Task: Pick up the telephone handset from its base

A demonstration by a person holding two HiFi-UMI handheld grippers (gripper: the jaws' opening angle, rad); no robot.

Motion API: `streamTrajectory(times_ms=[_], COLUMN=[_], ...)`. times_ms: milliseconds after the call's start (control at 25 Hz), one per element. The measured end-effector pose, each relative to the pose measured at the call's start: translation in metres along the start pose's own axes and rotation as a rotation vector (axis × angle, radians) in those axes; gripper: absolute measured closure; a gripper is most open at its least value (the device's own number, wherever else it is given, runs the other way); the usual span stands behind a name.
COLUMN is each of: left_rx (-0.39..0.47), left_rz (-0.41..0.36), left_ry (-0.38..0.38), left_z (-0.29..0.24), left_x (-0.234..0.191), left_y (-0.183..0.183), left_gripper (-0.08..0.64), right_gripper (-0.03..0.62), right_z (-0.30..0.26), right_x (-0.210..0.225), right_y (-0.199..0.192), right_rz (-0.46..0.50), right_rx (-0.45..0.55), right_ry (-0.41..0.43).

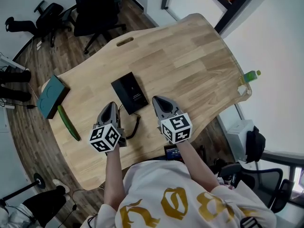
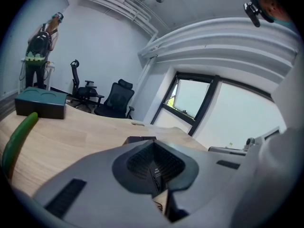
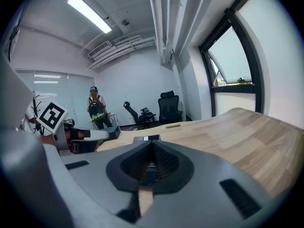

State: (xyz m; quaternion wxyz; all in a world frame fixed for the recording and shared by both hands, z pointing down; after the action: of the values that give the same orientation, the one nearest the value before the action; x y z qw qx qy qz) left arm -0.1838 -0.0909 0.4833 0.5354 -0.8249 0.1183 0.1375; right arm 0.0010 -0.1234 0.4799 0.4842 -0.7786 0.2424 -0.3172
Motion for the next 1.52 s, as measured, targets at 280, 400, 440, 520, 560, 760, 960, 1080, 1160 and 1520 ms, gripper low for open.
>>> streamTrajectory(times_ms=[280,400,440,520,560,760,960,1080,1160,1520], left_rx=[-0.019,-0.044,-0.052,-0.064,-0.07,-0.095,-0.121,-0.133,-0.143,-0.168], left_rz=[0.031,0.022,0.018,0.024,0.03,0.061,0.08,0.085,0.087,0.108], left_ry=[-0.02,-0.008,-0.003,0.001,0.001,0.004,0.01,0.018,0.022,0.03], left_z=[-0.009,-0.013,-0.015,-0.019,-0.021,-0.034,-0.049,-0.053,-0.055,-0.06], left_x=[0.001,-0.003,-0.005,-0.007,-0.008,-0.015,-0.021,-0.024,-0.025,-0.033], left_y=[-0.01,-0.016,-0.018,-0.022,-0.024,-0.033,-0.042,-0.046,-0.049,-0.062], left_gripper=[0.554,0.554,0.554,0.554,0.554,0.553,0.553,0.552,0.552,0.552], right_gripper=[0.588,0.588,0.588,0.588,0.588,0.588,0.588,0.588,0.588,0.588], right_z=[-0.007,-0.012,-0.014,-0.017,-0.018,-0.027,-0.034,-0.038,-0.041,-0.048], right_x=[0.008,0.01,0.01,0.012,0.013,0.021,0.03,0.034,0.037,0.042], right_y=[-0.006,-0.008,-0.009,-0.011,-0.013,-0.019,-0.028,-0.032,-0.034,-0.049], right_rz=[-0.012,-0.024,-0.024,-0.024,-0.023,-0.021,-0.022,-0.029,-0.029,-0.046], right_rx=[-0.026,-0.037,-0.041,-0.052,-0.058,-0.091,-0.127,-0.138,-0.146,-0.181], right_ry=[0.007,0.017,0.019,0.019,0.019,0.017,0.013,0.012,0.013,0.018])
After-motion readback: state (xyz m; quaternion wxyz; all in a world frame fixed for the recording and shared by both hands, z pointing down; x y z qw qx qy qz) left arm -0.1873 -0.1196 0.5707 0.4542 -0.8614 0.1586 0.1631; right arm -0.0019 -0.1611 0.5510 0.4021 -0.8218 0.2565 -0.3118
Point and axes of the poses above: the fingertips, and each gripper's own axes: z backward along the fingers, x to its right, y out of its top, the point moved 2 cm from there along z, backward along the fingers, and after that the axes turned 5 degrees about y, right-handed, at the moved point
